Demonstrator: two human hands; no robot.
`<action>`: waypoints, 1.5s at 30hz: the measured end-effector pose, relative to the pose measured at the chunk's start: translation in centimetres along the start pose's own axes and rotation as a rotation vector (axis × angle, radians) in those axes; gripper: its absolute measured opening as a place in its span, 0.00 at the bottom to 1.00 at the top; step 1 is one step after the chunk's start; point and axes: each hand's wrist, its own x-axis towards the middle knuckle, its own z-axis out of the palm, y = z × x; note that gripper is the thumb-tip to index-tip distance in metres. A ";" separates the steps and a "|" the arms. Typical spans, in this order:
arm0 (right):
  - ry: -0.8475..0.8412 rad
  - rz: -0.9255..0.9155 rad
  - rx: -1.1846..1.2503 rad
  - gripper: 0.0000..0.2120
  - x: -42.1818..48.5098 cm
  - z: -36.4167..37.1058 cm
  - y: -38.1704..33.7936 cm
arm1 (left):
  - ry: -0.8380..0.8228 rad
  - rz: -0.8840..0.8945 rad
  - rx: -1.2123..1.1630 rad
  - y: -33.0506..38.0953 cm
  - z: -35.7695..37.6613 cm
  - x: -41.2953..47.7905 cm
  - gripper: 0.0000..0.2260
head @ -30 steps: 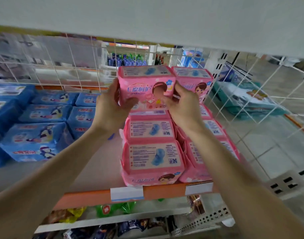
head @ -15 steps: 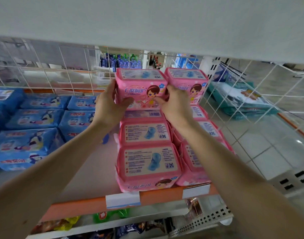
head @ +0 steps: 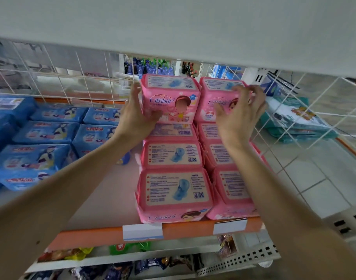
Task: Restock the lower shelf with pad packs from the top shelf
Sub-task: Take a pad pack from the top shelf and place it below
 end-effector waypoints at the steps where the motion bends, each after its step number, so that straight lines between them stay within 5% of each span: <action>1: -0.030 0.049 -0.010 0.35 0.2 -0.2 0.4 | 0.027 0.016 0.029 0.4 0.1 -0.2 0.44; 3: -0.148 0.134 0.029 0.48 0.6 -0.1 0.9 | 0.048 0.062 0.069 1.2 0.6 -0.3 0.51; 5: -0.259 0.183 0.105 0.53 1.2 0.1 1.3 | 0.031 0.084 0.091 1.6 1.2 -0.1 0.48; 10: -0.316 0.189 0.160 0.50 1.6 0.3 1.3 | 0.083 0.053 0.098 2.1 1.8 0.7 0.32; 19: -0.260 0.139 0.176 0.44 1.7 0.8 1.1 | 0.154 0.041 0.129 2.6 3.1 1.3 0.31; 25: -0.309 0.125 0.146 0.45 1.4 -0.7 0.9 | 0.053 0.042 0.100 2.7 2.0 1.0 0.33; 30: -0.274 0.110 0.164 0.41 -0.4 -3.3 2.5 | -0.093 -0.070 -0.093 2.6 -0.3 -1.9 0.46; 33: -0.425 0.227 0.100 0.26 -1.6 -3.8 4.3 | -0.162 -0.189 -0.260 2.0 -1.2 -5.6 0.39; 42: -0.648 0.243 0.059 0.20 -2.0 -3.7 5.1 | -0.269 -0.329 -0.301 0.5 -0.7 -9.9 0.18; 45: -0.658 0.309 0.048 0.33 -2.4 -2.9 5.1 | -0.286 -0.359 -0.303 1.1 -0.1 -9.9 0.20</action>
